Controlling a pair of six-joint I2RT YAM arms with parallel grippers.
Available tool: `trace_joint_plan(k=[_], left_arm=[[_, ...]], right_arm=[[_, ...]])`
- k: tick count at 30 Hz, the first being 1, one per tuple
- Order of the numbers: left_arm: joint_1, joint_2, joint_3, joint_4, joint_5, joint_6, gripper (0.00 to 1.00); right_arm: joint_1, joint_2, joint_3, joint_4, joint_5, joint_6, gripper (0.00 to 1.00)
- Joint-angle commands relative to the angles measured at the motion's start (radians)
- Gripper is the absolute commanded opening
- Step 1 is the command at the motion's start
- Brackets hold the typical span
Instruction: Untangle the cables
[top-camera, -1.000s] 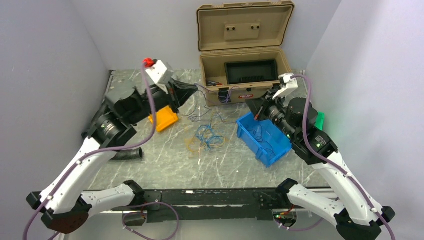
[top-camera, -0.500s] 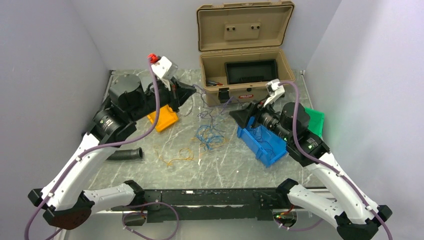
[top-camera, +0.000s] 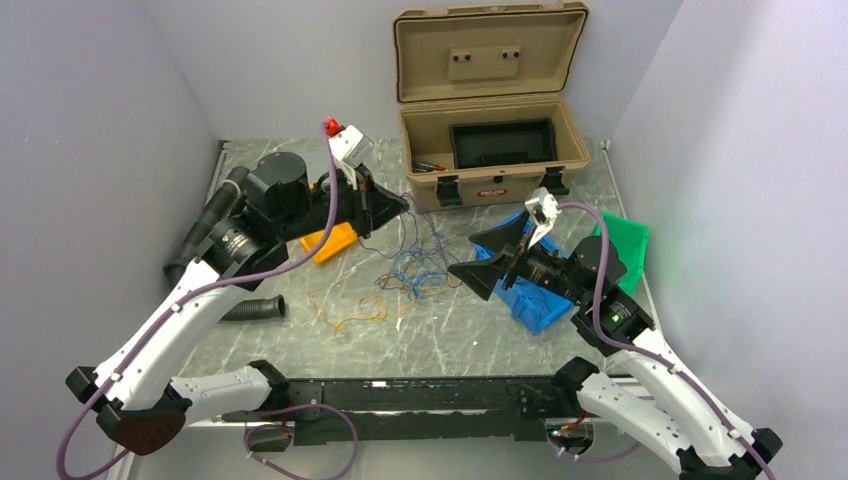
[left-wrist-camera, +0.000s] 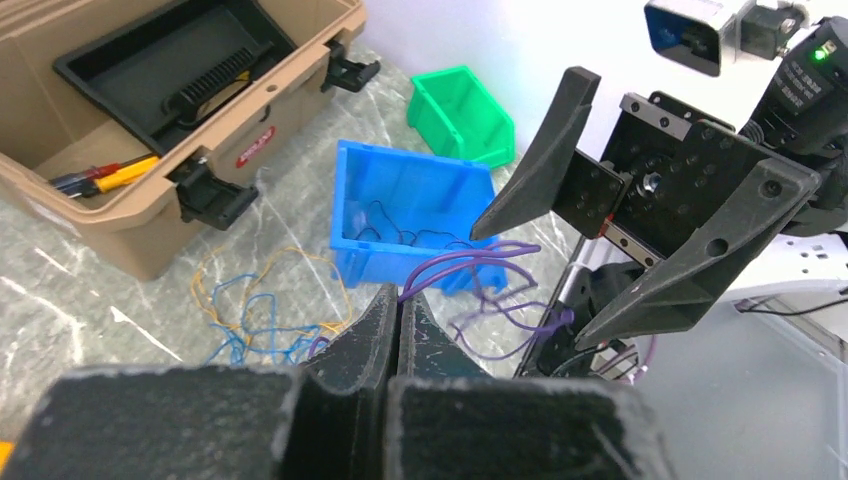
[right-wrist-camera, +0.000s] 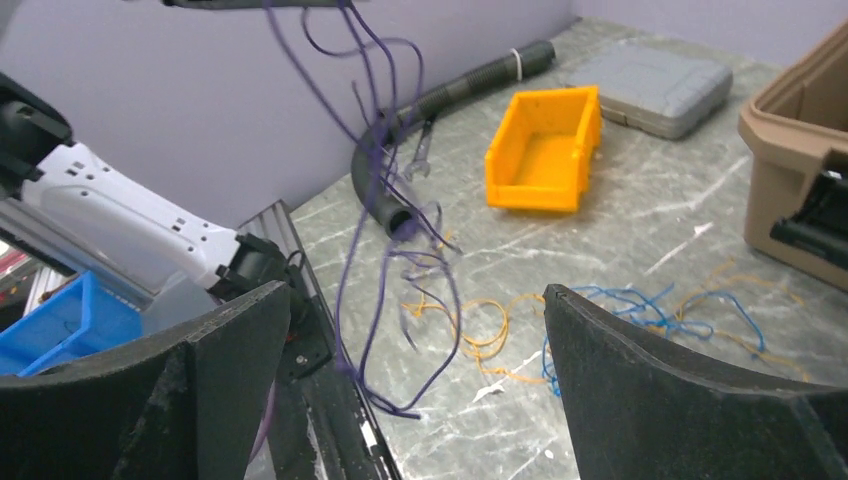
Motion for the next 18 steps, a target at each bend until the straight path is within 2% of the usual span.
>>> trace_joint_plan(k=[1,5,13,18], left_arm=[[-0.001,0.002,-0.029,0.083,0.099,-0.072,0.00],[-0.006,0.040,-0.037,0.151,0.157,-0.118,0.00],[-0.065,0.178,0.023,0.255,0.185,-0.161,0.00],[-0.120,0.318,0.121,0.324,0.211,-0.199,0.00]], right_arm=[[0.001,-0.010,0.000,0.105,-0.065,-0.002,1.00],[0.001,-0.012,0.014,0.080,-0.040,-0.022,1.00],[-0.001,0.021,0.064,-0.002,0.061,-0.050,1.00],[0.001,0.007,0.067,-0.048,0.213,-0.059,1.00]])
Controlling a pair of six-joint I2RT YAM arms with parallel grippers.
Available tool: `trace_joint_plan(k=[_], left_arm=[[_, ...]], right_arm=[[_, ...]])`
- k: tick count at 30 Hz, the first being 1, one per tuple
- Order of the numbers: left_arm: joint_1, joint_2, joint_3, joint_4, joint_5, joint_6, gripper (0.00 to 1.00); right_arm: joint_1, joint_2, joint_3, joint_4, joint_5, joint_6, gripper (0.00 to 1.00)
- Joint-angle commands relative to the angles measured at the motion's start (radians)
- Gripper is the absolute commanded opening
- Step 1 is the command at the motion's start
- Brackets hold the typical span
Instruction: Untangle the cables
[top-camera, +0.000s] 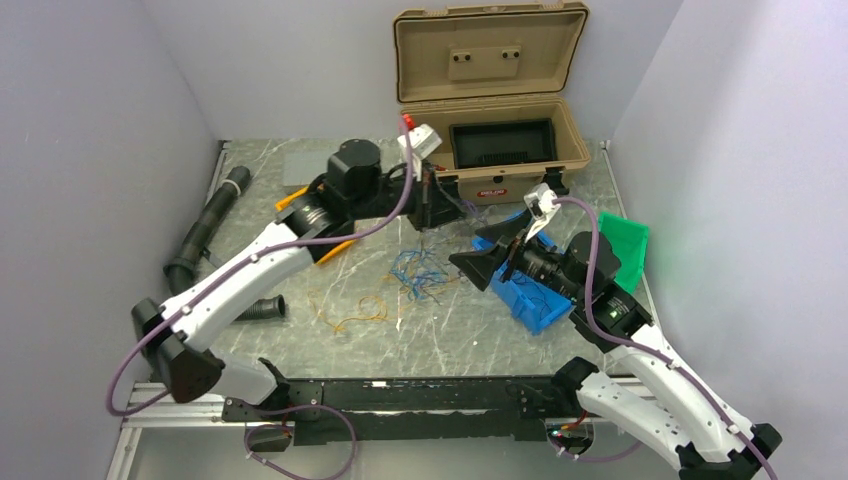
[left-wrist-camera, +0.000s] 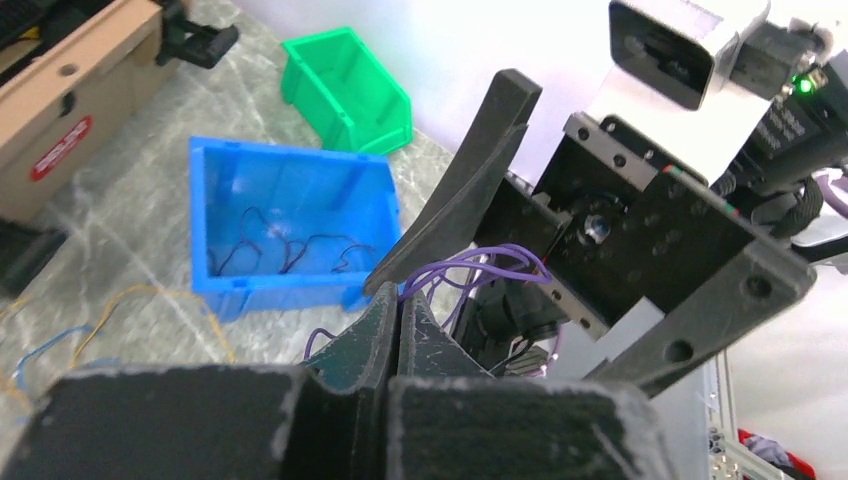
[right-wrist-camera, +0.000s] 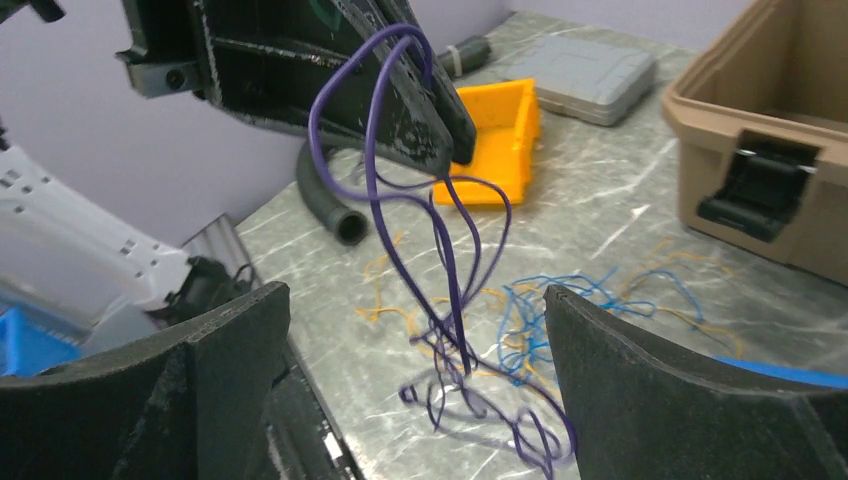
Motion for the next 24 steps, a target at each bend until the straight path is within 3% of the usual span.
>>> trace_joint_plan(k=[1,5,8,10,13,14,15,17,19,22,24], left_arm=[[-0.051,0.103,0.131,0.129,0.052,-0.055,0.00],[-0.086,0.227,0.228,0.193,0.095,-0.107,0.00],[-0.095,0.315,0.286,0.267,0.141,-0.169,0.00],[-0.096,0.378,0.312,0.339,0.180,-0.232,0.00],[-0.096,0.459,0.358,0.396,0.202,-0.283,0.00],[-0.096,0.484,0.375,0.399,0.200,-0.286,0.08],[-0.095,0.507,0.400,0.389,0.194,-0.283,0.21],[-0.092,0.538,0.438,0.336,0.161,-0.245,0.49],[-0.087,0.544,0.459,0.257,0.112,-0.190,0.70],[-0.071,0.500,0.440,0.155,0.042,-0.122,0.97],[-0.056,0.448,0.401,0.122,0.006,-0.092,0.99]], right_arm=[[0.002,-0.019,0.051,-0.042,0.167,-0.034,1.00],[0.001,-0.036,0.045,-0.094,0.342,-0.041,1.00],[0.000,-0.068,0.023,-0.117,0.486,-0.046,0.93],[0.001,-0.086,0.014,-0.139,0.580,-0.045,0.68],[0.002,-0.106,0.005,-0.189,0.756,-0.007,0.19],[0.002,-0.112,0.002,-0.205,0.805,0.004,0.04],[0.001,-0.117,0.000,-0.221,0.849,0.015,0.00],[0.000,-0.119,0.000,-0.256,0.918,0.035,0.00],[0.001,-0.109,0.004,-0.293,0.969,0.049,0.00],[-0.001,-0.077,0.011,-0.327,0.991,0.061,0.00],[-0.003,-0.043,0.011,-0.340,0.998,0.073,0.00]])
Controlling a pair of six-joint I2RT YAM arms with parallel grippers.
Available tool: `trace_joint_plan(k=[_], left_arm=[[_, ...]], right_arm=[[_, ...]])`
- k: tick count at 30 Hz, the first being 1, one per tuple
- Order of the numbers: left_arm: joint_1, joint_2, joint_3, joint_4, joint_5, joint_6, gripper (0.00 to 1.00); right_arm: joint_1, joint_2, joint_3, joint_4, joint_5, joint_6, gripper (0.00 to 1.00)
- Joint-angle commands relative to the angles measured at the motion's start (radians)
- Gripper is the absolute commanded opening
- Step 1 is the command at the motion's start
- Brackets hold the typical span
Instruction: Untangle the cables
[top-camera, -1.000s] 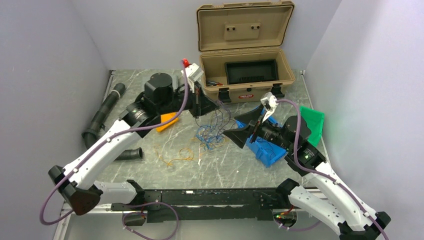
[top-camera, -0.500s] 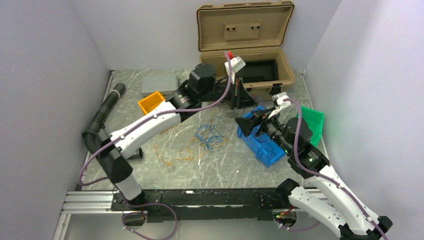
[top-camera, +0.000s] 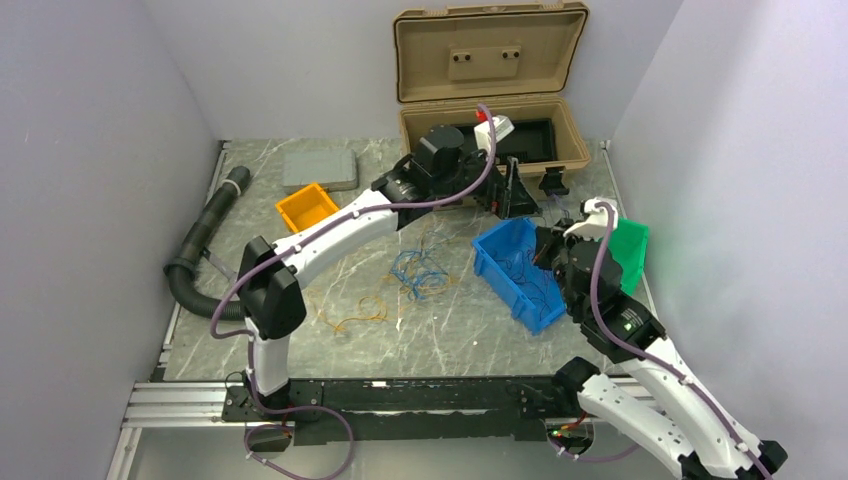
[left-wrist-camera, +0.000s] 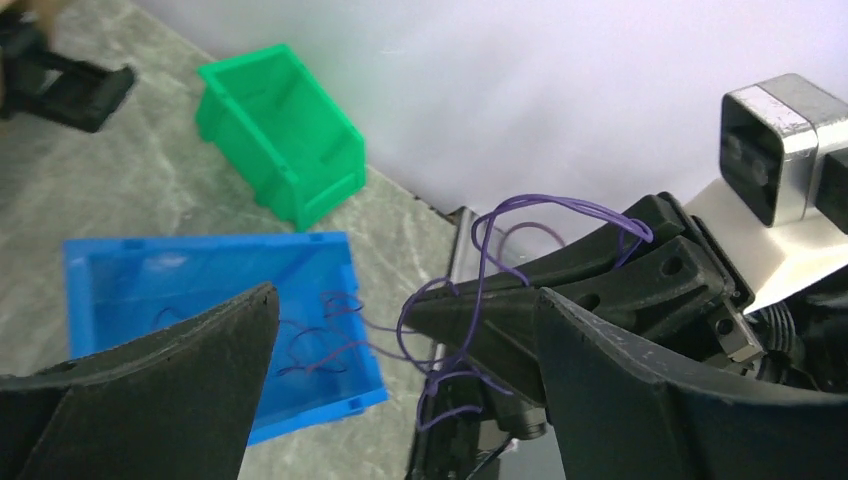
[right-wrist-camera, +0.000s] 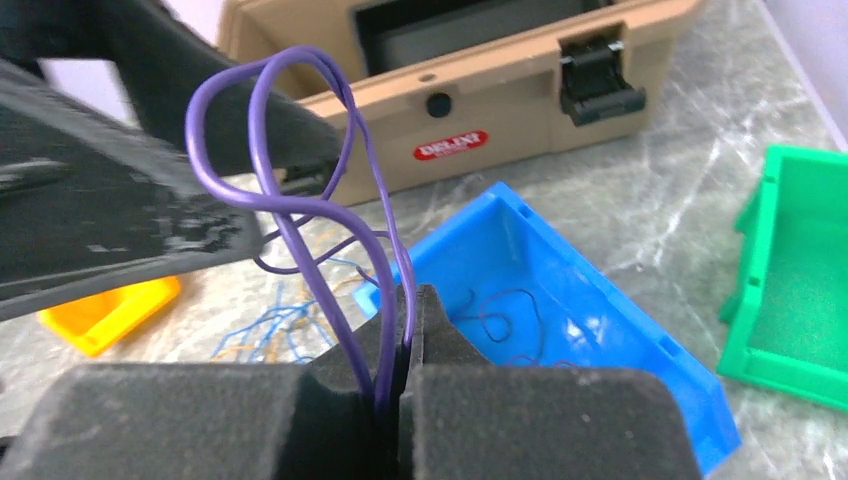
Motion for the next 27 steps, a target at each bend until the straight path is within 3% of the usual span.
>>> trace_joint_plan(k=[1,6,15,17,19,21,23,27], left_arm=[[0.035,-0.139,-0.020,-0.097,-0.116,0.099,1.00],[0.076,-0.304,-0.141,-0.222,-0.214,0.195,0.99],[0.102,-0.672,-0.504,-0.377,-0.448,0.285,0.99],[0.107,-0.731,-0.564,-0.409,-0.505,0.284,0.99],[0.114,-0.779,-0.619,-0.434,-0.546,0.273,1.00],[0.121,-0.818,-0.668,-0.452,-0.571,0.258,0.99],[0.126,-0.846,-0.714,-0.461,-0.586,0.249,0.99],[0.135,-0.871,-0.794,-0.459,-0.587,0.235,0.99]], right_arm=[[-0.006,0.065,0.011,-0.053,0.092,0.039,0.00],[-0.055,0.199,0.023,-0.030,0.026,0.041,0.00],[-0.212,0.468,0.057,-0.065,-0.020,0.048,0.00],[-0.215,0.507,0.061,-0.065,-0.069,0.021,0.13],[-0.214,0.541,0.067,-0.089,-0.091,0.033,0.46],[-0.215,0.554,0.066,-0.112,-0.094,0.054,0.70],[-0.214,0.550,0.058,-0.131,-0.099,0.069,0.74],[-0.215,0.526,0.021,-0.110,-0.166,0.064,0.73]])
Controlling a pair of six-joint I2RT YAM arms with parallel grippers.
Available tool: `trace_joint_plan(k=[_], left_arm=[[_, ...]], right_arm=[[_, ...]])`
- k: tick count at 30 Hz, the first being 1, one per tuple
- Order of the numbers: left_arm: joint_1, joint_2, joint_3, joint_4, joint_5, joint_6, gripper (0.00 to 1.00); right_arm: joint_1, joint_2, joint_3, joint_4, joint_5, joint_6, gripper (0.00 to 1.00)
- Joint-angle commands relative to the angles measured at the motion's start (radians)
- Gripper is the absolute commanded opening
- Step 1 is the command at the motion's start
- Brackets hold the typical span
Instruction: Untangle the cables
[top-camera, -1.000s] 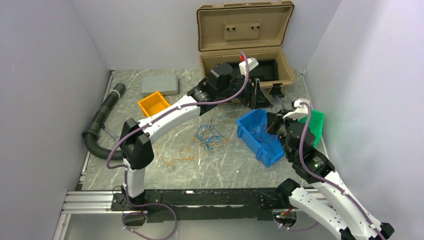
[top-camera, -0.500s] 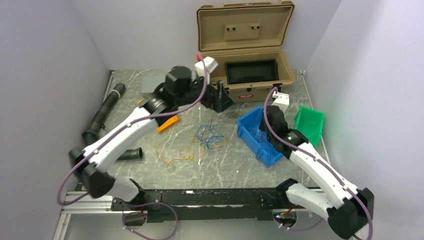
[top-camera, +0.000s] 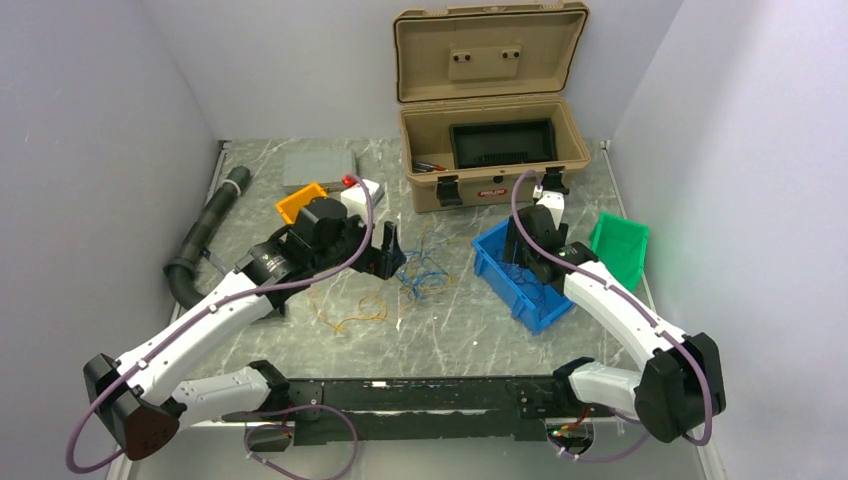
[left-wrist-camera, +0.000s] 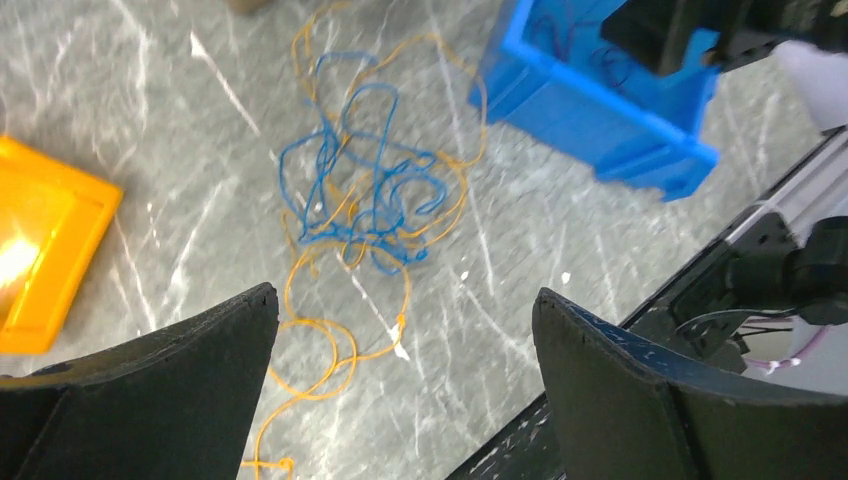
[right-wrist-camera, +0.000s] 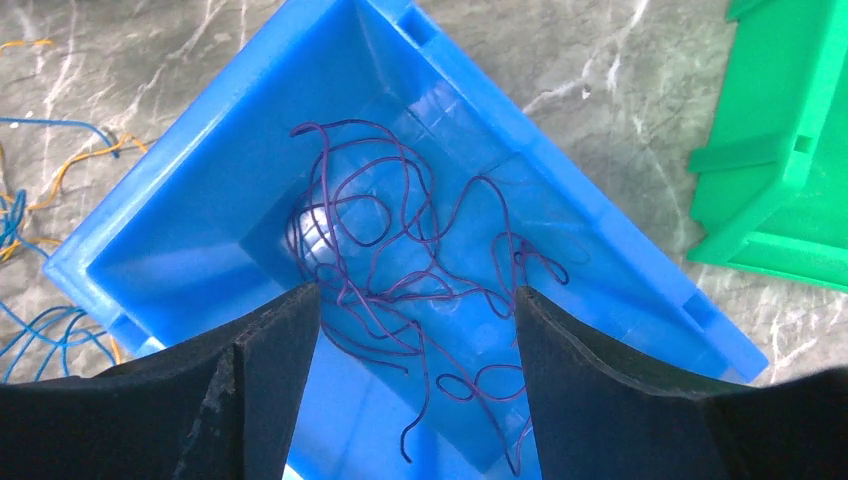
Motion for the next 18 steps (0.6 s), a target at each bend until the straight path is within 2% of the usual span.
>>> trace_joint_plan(k=[1,5,11,15,18], left_arm=[[0.010,-0.041,-0.065,-0.009,-0.050,-0.024,0.99],[0.011,-0.050,-0.128,0.019,-0.051,-0.045,0.99],[0.013,-0.035,-0.179,0.035,-0.051,-0.068,0.99],[0.017,-0.023,-0.201,0.026,-0.097,-0.070,0.99],[0.025,0.000,-0.207,-0.003,-0.118,-0.065,0.99]], right_arm=[[0.000,-0.029,-0.007,0.013,-0.082,0.013,0.72],[0.000,0.037,-0.014,0.058,-0.153,0.044,0.72],[-0.001,0.157,0.024,0.220,-0.304,0.139,0.70],[0.000,0.228,0.115,0.266,-0.336,0.146,0.71],[-0.001,0.290,0.240,0.215,-0.294,0.101,0.72]])
